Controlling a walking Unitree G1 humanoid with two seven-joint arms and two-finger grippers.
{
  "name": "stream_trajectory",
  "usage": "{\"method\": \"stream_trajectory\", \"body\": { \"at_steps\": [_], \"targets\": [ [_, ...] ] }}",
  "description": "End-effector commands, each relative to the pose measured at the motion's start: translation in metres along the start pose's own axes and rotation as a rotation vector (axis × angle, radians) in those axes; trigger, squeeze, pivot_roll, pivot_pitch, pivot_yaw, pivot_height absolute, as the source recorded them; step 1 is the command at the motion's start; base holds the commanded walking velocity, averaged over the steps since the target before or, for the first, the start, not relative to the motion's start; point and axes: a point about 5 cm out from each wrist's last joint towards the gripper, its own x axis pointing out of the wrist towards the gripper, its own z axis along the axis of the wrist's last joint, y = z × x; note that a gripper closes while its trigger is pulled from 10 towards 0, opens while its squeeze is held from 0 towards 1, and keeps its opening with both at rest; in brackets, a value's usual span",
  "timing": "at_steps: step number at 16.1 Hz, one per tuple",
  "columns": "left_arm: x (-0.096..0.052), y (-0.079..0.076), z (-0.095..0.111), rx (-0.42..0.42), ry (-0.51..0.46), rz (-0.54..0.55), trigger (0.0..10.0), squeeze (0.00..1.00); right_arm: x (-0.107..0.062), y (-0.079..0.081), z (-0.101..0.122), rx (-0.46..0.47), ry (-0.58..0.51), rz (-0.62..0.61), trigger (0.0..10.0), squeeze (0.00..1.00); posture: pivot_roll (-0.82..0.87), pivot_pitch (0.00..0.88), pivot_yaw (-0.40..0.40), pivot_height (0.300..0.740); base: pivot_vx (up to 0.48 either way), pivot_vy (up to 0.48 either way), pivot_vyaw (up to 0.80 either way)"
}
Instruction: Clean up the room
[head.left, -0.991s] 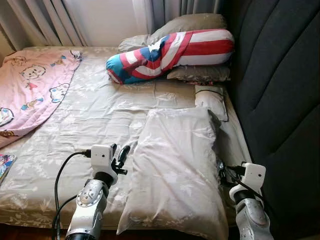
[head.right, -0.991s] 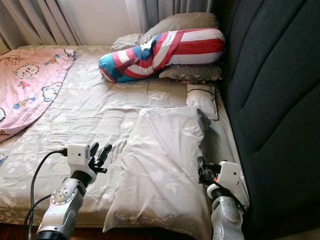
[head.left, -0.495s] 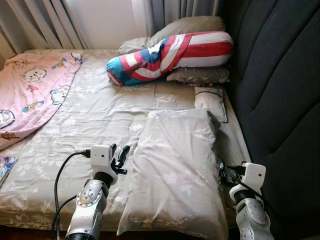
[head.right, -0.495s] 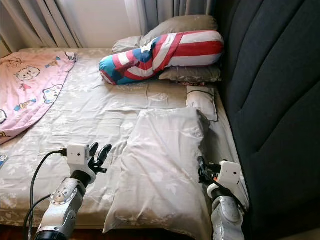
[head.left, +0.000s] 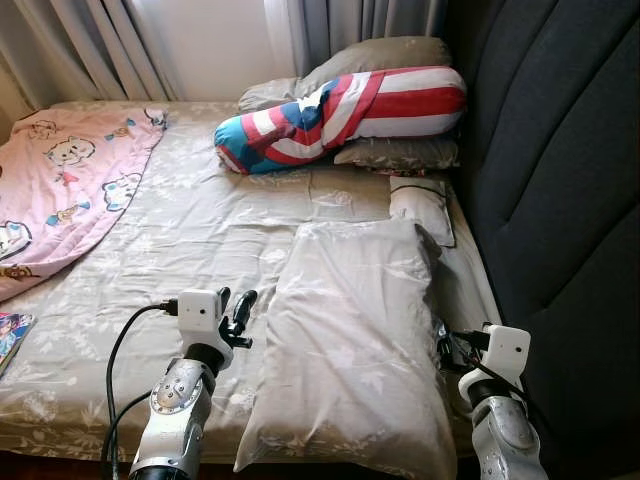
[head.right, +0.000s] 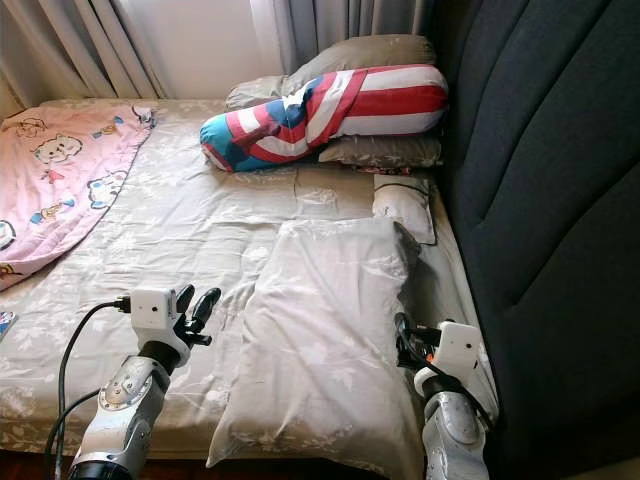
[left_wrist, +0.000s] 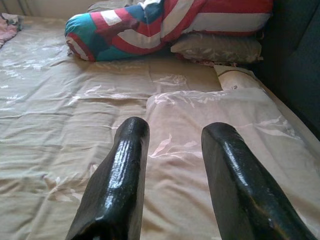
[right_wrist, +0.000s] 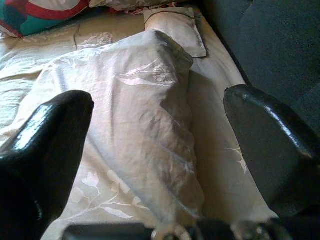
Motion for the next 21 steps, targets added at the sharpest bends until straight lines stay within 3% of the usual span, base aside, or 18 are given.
{"method": "stream_trajectory", "body": {
  "at_steps": [1, 9, 21],
  "targets": [
    [0.0006, 0.0019, 0.0054, -0.007, -0.019, 0.002, 10.0, 0.0, -0.0005, -0.0009, -0.0003, -0.005, 0.0, -0.004, 10.0, 0.0, -0.09, 0.075, 0.004, 0.74, 0.251, 0.0, 0.0],
    [0.0001, -0.0004, 0.0053, -0.004, -0.017, -0.011, 10.0, 0.0, -0.001, -0.0003, -0.0011, -0.002, 0.003, -0.003, 10.0, 0.0, -0.09, 0.08, 0.004, 0.74, 0.272, 0.0, 0.0],
    [0.0046, -0.0068, 0.009, 0.015, -0.026, -0.047, 10.0, 0.0, -0.0046, 0.0015, 0.0009, 0.004, -0.023, -0.006, 10.0, 0.0, -0.1, 0.086, 0.005, 0.74, 0.0, 0.0, 0.0]
  ]
}}
